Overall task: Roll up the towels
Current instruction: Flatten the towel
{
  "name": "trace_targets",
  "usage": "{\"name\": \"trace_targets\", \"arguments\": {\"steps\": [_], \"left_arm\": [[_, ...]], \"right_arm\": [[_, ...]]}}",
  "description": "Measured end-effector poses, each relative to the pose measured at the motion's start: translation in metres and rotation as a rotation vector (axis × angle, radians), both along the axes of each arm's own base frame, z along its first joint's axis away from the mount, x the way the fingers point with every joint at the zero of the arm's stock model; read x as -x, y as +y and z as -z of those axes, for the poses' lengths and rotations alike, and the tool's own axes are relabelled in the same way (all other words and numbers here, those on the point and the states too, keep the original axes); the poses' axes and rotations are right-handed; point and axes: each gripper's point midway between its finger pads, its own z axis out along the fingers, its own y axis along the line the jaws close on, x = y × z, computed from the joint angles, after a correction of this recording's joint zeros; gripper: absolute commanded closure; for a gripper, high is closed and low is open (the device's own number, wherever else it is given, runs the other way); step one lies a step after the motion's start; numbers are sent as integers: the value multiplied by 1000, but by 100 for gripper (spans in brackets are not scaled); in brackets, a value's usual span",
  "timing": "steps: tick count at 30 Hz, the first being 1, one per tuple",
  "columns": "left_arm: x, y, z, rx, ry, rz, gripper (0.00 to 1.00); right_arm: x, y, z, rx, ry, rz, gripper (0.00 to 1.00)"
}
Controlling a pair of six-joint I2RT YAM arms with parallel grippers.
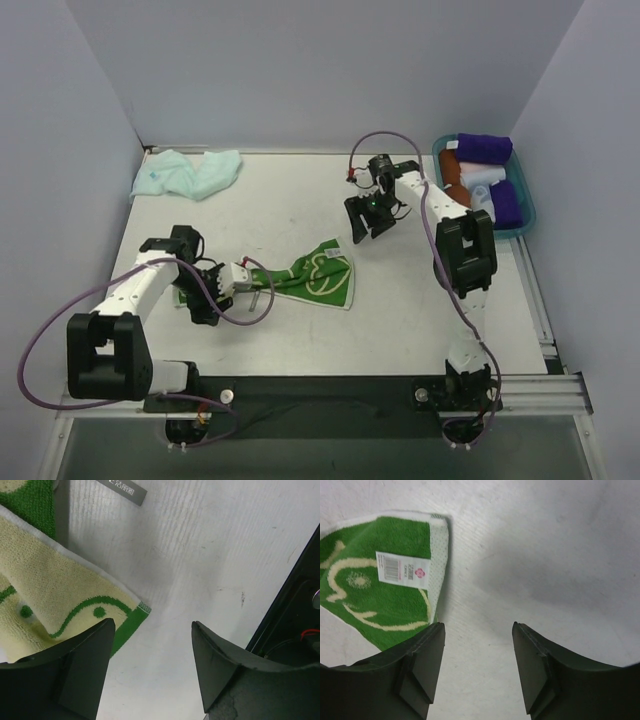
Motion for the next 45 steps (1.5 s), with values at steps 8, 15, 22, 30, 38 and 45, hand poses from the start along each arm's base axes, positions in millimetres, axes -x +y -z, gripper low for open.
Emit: {"name": "trace_targets", "arguments": {"steps": [8,15,22,30,38,45], "left_arm": [[-7,0,7,-15,14,-48,14],[-11,0,9,-20,13,-76,11],[-19,3,10,-34,-17,-89,14],[-6,9,31,-107,-34,-3,16],[-18,16,43,-162,-70,12,62],[-41,17,41,-176,-122,-35,100]], "right_arm": [[-27,46,13,30,-54,-38,42],[-22,68,37,103,-59,-91,46],[-21,75,42,168,-104,-129,70],[-22,71,43,171,-163,-138,100],[-18,70,42,142,-172,-144,100],[8,45,36,96,-82,-116,100]]}}
